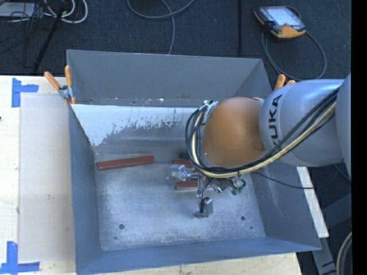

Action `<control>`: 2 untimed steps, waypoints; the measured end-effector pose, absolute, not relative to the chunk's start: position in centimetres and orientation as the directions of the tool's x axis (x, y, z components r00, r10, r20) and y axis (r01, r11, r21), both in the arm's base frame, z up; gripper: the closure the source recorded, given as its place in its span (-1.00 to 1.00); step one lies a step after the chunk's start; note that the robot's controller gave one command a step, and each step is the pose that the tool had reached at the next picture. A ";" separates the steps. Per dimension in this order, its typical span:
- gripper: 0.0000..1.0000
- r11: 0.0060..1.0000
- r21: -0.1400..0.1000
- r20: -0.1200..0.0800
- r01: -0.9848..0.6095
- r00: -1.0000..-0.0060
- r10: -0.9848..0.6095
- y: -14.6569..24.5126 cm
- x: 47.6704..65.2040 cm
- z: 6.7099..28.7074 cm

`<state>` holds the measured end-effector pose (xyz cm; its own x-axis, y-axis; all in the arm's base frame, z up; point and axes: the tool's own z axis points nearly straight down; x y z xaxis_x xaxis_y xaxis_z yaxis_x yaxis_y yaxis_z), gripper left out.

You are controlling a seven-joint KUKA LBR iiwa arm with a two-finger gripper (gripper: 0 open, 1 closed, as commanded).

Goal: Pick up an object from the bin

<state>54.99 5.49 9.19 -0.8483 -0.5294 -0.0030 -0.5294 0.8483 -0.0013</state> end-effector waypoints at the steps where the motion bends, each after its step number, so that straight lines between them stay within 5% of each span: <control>1: 1.00 0.931 0.001 0.000 -0.365 -0.931 -0.365 7.7 56.3 7.0; 2: 1.00 0.931 0.001 0.000 -0.365 -0.931 -0.365 7.7 56.3 7.0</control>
Offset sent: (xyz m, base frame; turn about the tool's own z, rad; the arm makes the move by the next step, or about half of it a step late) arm 0.0000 0.0000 0.0000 0.0000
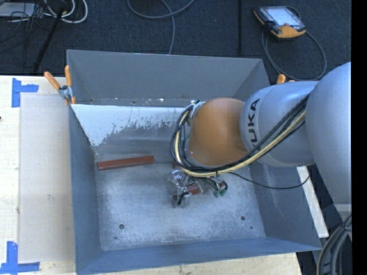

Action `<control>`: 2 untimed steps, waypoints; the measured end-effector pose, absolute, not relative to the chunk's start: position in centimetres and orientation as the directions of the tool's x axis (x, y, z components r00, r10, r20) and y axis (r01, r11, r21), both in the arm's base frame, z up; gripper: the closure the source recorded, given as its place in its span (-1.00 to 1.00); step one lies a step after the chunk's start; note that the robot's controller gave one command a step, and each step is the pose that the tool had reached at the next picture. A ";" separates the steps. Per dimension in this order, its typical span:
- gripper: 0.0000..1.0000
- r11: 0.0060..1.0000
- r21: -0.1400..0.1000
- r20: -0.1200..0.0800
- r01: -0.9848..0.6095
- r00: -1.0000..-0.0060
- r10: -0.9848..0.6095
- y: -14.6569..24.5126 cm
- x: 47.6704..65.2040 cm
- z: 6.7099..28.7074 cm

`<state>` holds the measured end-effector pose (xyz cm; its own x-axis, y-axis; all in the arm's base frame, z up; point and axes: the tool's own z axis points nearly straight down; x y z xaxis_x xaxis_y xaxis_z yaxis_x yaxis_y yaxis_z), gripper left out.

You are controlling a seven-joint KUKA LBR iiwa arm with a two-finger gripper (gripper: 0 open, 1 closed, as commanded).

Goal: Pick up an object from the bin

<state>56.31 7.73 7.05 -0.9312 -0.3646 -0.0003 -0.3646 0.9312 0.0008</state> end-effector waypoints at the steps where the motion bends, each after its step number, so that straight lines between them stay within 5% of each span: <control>1: 1.00 0.931 0.001 0.000 -0.364 -0.931 -0.364 7.7 56.3 7.2; 2: 1.00 0.932 0.001 0.000 -0.363 -0.932 -0.363 7.7 56.3 7.6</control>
Offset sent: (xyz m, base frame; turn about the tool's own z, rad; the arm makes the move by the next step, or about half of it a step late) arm 0.0000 0.0000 0.0035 0.0000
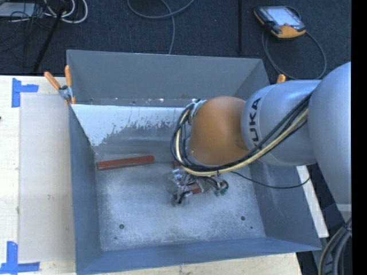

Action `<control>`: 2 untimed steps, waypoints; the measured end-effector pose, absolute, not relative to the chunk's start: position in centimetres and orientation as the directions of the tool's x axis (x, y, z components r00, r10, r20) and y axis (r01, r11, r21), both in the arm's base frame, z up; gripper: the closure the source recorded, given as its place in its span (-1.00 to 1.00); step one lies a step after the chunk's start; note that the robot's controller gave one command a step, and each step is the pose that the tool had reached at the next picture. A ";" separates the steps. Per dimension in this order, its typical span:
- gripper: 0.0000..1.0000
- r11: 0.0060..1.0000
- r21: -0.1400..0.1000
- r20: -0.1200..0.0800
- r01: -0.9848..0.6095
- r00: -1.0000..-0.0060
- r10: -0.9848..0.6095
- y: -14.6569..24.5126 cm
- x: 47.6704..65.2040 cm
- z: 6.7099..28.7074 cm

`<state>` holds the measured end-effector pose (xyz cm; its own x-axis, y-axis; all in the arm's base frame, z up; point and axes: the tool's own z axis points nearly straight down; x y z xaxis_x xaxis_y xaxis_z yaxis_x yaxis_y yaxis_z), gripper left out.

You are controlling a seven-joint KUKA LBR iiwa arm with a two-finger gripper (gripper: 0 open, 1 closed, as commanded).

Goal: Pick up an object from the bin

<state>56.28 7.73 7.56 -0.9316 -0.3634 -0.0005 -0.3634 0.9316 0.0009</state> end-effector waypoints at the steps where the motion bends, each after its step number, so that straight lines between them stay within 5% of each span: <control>1: 1.00 0.932 0.001 -0.001 -0.363 -0.932 -0.363 7.7 56.3 7.8; 2: 1.00 0.932 0.001 0.002 -0.362 -0.932 -0.362 7.7 56.2 8.3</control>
Offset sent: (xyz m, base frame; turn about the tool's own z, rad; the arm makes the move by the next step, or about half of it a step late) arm 0.0000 0.0001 0.0284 0.0000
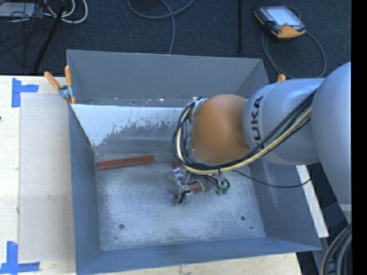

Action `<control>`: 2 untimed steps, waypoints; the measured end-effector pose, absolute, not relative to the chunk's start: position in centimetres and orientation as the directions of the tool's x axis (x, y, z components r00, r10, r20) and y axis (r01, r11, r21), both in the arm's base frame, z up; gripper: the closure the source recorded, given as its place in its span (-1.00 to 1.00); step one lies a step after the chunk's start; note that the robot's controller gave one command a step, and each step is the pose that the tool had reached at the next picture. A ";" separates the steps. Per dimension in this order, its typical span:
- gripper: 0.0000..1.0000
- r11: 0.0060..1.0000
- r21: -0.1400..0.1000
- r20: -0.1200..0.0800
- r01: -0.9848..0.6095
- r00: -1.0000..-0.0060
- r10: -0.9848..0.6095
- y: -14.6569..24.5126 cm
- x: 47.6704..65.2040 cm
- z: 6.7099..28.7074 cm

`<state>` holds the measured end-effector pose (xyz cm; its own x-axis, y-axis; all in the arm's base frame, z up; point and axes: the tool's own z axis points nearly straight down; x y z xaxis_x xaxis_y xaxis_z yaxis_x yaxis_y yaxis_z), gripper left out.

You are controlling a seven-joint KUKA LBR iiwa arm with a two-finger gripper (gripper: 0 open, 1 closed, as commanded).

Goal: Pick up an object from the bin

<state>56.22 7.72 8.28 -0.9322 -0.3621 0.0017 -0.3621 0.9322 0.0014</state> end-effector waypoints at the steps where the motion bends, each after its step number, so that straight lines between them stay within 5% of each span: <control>1: 1.00 0.932 0.001 0.002 -0.361 -0.932 -0.361 7.7 56.2 9.1; 2: 1.00 0.932 0.002 0.007 -0.361 -0.932 -0.361 7.7 56.1 10.4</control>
Offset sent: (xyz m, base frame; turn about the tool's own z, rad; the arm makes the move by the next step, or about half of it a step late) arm 0.0002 0.0000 0.0893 0.0000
